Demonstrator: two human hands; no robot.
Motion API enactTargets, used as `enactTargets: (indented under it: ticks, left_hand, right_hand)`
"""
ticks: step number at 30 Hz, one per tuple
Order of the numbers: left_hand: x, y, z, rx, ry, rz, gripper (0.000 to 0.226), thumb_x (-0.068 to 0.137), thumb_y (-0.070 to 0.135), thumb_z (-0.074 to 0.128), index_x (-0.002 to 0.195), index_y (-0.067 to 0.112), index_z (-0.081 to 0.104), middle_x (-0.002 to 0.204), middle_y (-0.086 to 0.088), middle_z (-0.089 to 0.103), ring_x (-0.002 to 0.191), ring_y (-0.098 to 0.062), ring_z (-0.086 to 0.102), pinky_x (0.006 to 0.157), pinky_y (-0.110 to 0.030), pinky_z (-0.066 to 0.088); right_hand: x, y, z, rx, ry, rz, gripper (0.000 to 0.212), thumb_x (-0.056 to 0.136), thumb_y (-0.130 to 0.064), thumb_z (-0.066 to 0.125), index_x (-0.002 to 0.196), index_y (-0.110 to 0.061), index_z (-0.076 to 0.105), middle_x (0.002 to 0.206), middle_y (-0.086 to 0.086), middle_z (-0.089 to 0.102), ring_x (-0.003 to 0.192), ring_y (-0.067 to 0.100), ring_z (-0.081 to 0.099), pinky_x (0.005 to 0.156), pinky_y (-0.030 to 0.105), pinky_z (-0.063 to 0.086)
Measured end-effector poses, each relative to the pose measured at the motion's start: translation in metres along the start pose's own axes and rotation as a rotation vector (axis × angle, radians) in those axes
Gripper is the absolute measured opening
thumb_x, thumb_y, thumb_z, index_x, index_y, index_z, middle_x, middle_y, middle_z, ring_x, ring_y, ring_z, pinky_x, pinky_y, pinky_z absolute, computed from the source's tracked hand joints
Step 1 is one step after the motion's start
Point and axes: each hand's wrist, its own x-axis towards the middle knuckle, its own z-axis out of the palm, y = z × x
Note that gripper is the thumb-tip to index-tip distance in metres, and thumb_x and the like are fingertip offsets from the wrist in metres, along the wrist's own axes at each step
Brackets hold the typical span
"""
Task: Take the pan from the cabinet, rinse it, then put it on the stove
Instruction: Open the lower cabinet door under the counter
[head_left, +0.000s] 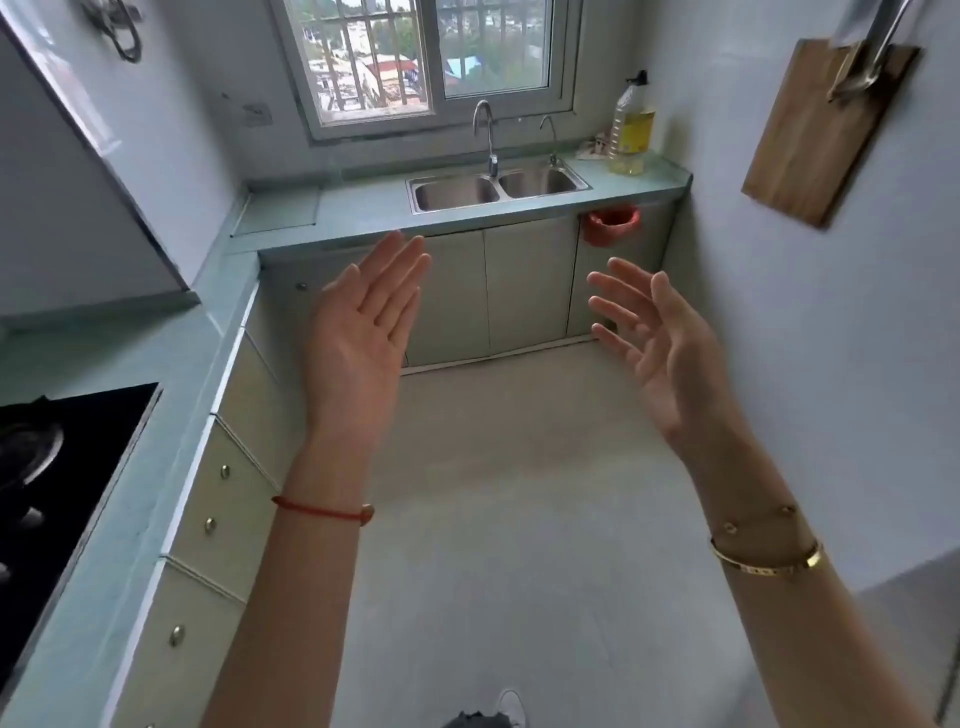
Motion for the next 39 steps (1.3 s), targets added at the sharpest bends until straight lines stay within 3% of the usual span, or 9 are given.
enactTargets:
  ticks: [6, 16, 39]
  left_hand:
    - [0.065, -0.029, 0.002, -0.032, -0.037, -0.066, 0.049, 0.102, 0.027, 0.031, 0.141, 0.002, 0.048, 0.141, -0.012, 0.058, 0.133, -0.023, 0.054, 0.119, -0.039, 0.030]
    - [0.165, -0.100, 0.024, -0.051, -0.039, -0.162, 0.049, 0.102, 0.024, 0.031, 0.141, 0.001, 0.048, 0.139, -0.013, 0.060, 0.131, -0.024, 0.056, 0.118, -0.038, 0.032]
    - [0.394, -0.275, 0.150, -0.032, 0.040, -0.158, 0.049, 0.102, 0.024, 0.028, 0.142, 0.003, 0.047, 0.141, -0.010, 0.058, 0.132, -0.023, 0.054, 0.119, -0.038, 0.030]
  right_hand:
    - [0.051, 0.012, -0.011, -0.018, 0.055, 0.032, 0.040, 0.106, -0.033, 0.030, 0.129, -0.017, 0.059, 0.128, 0.002, 0.067, 0.121, 0.017, 0.062, 0.096, 0.031, 0.048]
    - [0.137, 0.035, -0.061, 0.007, 0.130, 0.055, 0.039, 0.106, -0.033, 0.030, 0.127, -0.019, 0.060, 0.126, 0.000, 0.068, 0.121, 0.019, 0.061, 0.104, 0.037, 0.046]
    - [0.413, 0.038, -0.252, -0.008, 0.095, 0.182, 0.043, 0.107, -0.031, 0.031, 0.136, -0.010, 0.055, 0.130, 0.006, 0.066, 0.127, 0.024, 0.058, 0.110, 0.041, 0.044]
